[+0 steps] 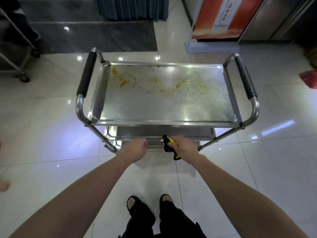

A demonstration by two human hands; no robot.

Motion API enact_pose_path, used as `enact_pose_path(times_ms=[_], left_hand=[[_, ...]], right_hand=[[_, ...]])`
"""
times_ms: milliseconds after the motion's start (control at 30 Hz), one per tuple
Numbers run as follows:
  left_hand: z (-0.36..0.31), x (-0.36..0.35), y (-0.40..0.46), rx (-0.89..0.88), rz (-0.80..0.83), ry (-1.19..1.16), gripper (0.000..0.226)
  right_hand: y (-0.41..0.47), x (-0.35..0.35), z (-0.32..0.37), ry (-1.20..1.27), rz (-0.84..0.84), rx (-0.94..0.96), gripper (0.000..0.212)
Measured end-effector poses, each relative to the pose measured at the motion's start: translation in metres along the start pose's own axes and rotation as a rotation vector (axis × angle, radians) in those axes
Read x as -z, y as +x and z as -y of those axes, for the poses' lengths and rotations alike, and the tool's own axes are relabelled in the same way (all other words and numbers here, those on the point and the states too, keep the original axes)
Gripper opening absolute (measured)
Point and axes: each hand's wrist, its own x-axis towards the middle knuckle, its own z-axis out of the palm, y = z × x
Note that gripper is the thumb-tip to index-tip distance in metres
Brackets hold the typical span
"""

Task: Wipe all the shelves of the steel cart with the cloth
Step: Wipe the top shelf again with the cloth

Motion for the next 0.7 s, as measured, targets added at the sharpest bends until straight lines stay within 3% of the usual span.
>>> enact_pose_path(times_ms=[167, 267, 467, 700], left_hand=[[0.021, 0.04, -0.051, 0.175, -0.221, -0.228, 0.03], [0.037, 0.043, -0.083, 0.294, -0.326, -0.412, 0.03], [0.08, 0.029, -0.139, 0.502, -0.527, -0.61, 0.023], [0.134, 0.03, -0.188, 0.623, -0.666, -0.748, 0.023]], right_hand=[[-0.007, 0.016, 0.065, 0.007, 0.011, 0.161, 0.04], [-0.009, 0.014, 0.098, 0.141, 0.014, 0.224, 0.047], [-0.023, -0.005, 0.17, 0.588, 0.09, 0.356, 0.013], [-0.051, -0.037, 0.257, 0.732, 0.291, 0.391, 0.021]])
